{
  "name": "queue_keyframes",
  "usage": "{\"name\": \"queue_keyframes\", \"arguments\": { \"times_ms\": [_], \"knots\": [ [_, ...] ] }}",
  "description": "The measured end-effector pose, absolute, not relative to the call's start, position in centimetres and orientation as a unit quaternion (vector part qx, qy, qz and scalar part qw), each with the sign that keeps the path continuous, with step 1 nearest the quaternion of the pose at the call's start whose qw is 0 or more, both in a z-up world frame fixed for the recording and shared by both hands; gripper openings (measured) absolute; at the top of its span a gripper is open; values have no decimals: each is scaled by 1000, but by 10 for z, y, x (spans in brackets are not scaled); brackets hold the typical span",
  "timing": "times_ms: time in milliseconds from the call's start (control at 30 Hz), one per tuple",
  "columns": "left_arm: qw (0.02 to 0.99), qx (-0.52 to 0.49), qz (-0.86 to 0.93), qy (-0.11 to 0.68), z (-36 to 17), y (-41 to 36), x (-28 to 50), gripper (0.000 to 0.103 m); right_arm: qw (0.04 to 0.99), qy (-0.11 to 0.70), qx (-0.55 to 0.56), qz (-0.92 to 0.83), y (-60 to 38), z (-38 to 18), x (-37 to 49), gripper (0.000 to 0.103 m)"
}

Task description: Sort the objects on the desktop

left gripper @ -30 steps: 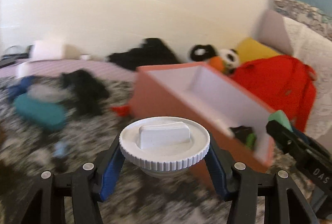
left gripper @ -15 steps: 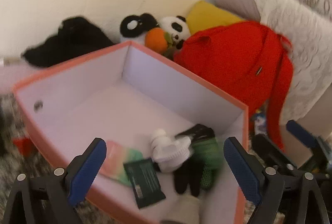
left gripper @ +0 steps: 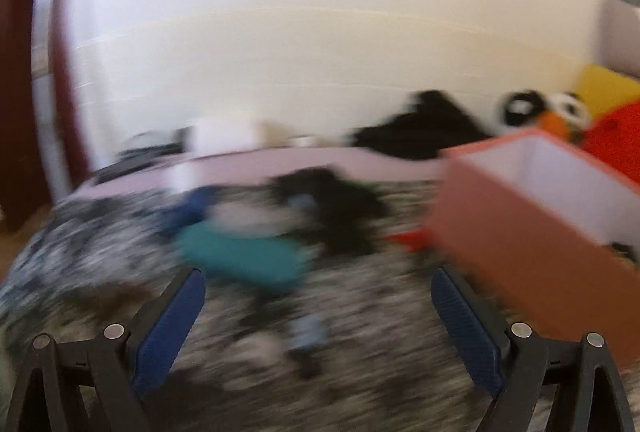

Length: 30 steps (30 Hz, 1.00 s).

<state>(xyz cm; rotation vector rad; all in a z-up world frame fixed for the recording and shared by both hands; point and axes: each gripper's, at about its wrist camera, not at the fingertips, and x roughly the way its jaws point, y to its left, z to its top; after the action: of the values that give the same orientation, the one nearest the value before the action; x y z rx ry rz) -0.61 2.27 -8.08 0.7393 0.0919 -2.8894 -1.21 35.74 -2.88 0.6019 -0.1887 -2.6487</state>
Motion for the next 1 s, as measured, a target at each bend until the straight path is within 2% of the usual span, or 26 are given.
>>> {"name": "queue_keyframes", "arguments": {
  "times_ms": [167,367,567,700,900,1000],
  "knots": [
    [160,255,-952,52,-107,-47,36,95,290,-38,260,-920,288,-51,-11,103],
    [209,248,-941,96,-136,-81,56,95,297,23,320,-899,197,-99,-45,103],
    [239,289,-920,109,-181,-85,32,95,283,57,371,-883,129,-150,-87,103],
    [234,312,-919,51,-190,-69,13,95,262,57,405,-874,103,-176,-111,102],
    [199,360,-901,140,-211,-95,-10,95,239,68,437,-865,78,-198,-136,103],
    [204,398,-880,160,-223,-103,-24,96,229,82,440,-864,67,-201,-145,102]
  ]
}}
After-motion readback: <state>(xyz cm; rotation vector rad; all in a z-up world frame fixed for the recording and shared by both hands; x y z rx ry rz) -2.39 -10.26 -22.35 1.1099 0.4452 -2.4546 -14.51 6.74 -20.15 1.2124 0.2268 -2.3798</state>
